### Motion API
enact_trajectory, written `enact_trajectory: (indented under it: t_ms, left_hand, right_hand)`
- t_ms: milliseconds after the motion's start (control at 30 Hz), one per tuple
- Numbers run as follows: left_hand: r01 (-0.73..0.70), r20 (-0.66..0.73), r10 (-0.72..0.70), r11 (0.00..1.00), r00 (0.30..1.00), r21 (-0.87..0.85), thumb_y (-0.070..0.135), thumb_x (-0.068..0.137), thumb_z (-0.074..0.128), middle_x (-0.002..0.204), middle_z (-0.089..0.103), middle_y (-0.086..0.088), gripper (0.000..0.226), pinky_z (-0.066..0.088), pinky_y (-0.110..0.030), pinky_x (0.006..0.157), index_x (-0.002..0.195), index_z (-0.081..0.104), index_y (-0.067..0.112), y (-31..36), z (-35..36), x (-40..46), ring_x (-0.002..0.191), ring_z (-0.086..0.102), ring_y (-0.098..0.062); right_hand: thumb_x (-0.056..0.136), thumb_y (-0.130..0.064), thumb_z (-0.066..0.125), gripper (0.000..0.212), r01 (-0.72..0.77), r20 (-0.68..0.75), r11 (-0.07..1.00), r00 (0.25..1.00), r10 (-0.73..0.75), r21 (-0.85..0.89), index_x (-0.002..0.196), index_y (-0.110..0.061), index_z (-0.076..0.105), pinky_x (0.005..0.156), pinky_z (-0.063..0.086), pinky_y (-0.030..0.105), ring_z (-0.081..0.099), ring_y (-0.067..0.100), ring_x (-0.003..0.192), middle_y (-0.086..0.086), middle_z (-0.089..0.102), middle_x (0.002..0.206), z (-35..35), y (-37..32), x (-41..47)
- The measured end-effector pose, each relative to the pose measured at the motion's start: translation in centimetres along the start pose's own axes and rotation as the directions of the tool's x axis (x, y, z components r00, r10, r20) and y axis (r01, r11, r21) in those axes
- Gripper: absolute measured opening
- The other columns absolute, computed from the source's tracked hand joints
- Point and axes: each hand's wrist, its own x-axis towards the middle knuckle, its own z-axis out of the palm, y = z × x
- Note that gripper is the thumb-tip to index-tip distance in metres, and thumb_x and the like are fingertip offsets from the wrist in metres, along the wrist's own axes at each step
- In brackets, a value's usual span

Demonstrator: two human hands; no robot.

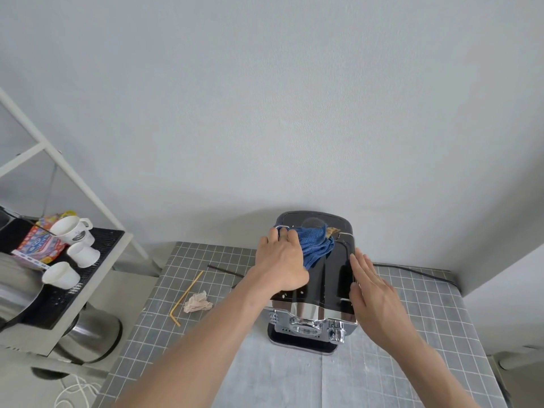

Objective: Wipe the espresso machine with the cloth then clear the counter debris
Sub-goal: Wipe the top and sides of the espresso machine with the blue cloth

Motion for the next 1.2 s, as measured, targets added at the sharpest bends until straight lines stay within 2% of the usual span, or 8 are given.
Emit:
enact_trajectory:
  t_ms: [167,367,600,667,833,1000,1200]
  left_hand:
    - [0.013,-0.013,-0.012,0.997,1.000,0.070,0.034,0.081,0.064,0.124,0.057,-0.016,0.062,0.038,-0.043,0.099,0.130,0.042,0.004,1.0,1.0,-2.3,0.120,0.041,-0.033]
    - [0.010,0.002,-0.010,0.998,1.000,0.063,0.036,0.084,0.059,0.139,0.045,-0.015,0.066,0.035,-0.045,0.099,0.137,0.036,0.004,0.4,0.8,-1.5,0.124,0.037,-0.033]
    - [0.046,0.033,-0.052,0.987,0.998,0.151,0.044,0.081,0.060,0.139,0.048,-0.013,0.073,0.029,-0.044,0.093,0.139,0.034,0.008,0.6,-0.2,0.9,0.125,0.037,-0.031]
    - [0.076,0.023,-0.081,0.980,0.996,0.183,0.045,0.081,0.060,0.136,0.050,-0.014,0.072,0.029,-0.044,0.091,0.138,0.036,0.007,1.0,-0.1,0.8,0.122,0.038,-0.031]
    - [0.122,0.008,-0.125,0.978,0.992,0.171,0.043,0.087,0.060,0.125,0.056,-0.018,0.068,0.032,-0.045,0.098,0.136,0.036,0.004,1.7,0.2,-1.0,0.116,0.042,-0.034]
    - [0.127,0.005,-0.130,0.975,0.991,0.184,0.044,0.088,0.059,0.112,0.062,-0.014,0.064,0.032,-0.045,0.093,0.131,0.040,0.001,3.2,0.4,-4.1,0.108,0.045,-0.032]
    - [0.152,0.052,-0.157,0.984,0.986,0.089,0.041,0.085,0.058,0.128,0.052,-0.018,0.065,0.033,-0.046,0.098,0.134,0.035,0.004,2.3,0.0,-1.6,0.118,0.040,-0.033]
  right_hand:
    - [0.104,-0.015,0.033,0.062,0.005,-0.013,1.000,1.000,-0.005,0.003,0.163,-0.020,0.016,0.122,0.032,0.048,0.004,0.009,0.157,-0.009,0.006,0.171,0.0,0.0,-0.2]
    - [0.103,-0.013,0.035,0.062,0.002,0.001,0.999,1.000,-0.002,0.041,0.163,-0.018,0.018,0.124,0.029,0.046,0.005,0.005,0.156,-0.007,0.008,0.171,-0.2,-0.1,0.1]
    - [0.103,-0.014,0.034,0.062,-0.012,0.001,1.000,1.000,0.012,0.008,0.163,-0.019,0.018,0.123,0.031,0.047,0.005,0.006,0.157,-0.008,0.008,0.171,-0.2,-0.3,0.0]
    - [0.105,-0.018,0.032,0.061,-0.023,0.000,0.999,1.000,0.023,-0.029,0.164,-0.022,0.015,0.123,0.030,0.046,0.003,0.006,0.157,-0.011,0.005,0.171,-0.2,-0.5,-0.4]
    - [0.108,-0.028,0.024,0.059,-0.054,0.023,0.998,0.998,0.055,-0.036,0.164,-0.030,0.006,0.125,0.022,0.043,-0.006,0.003,0.156,-0.021,-0.006,0.169,-0.4,-0.9,-0.7]
    - [0.107,-0.024,0.027,0.060,-0.051,0.026,0.998,0.998,0.051,0.020,0.164,-0.028,0.008,0.125,0.025,0.044,-0.006,0.001,0.155,-0.019,-0.004,0.169,-0.2,-0.6,-0.5]
    - [0.105,-0.017,0.034,0.062,-0.035,0.028,0.996,0.999,0.032,0.088,0.164,-0.025,0.015,0.126,0.024,0.046,-0.003,0.000,0.155,-0.015,0.003,0.170,-0.3,-0.3,-0.2]
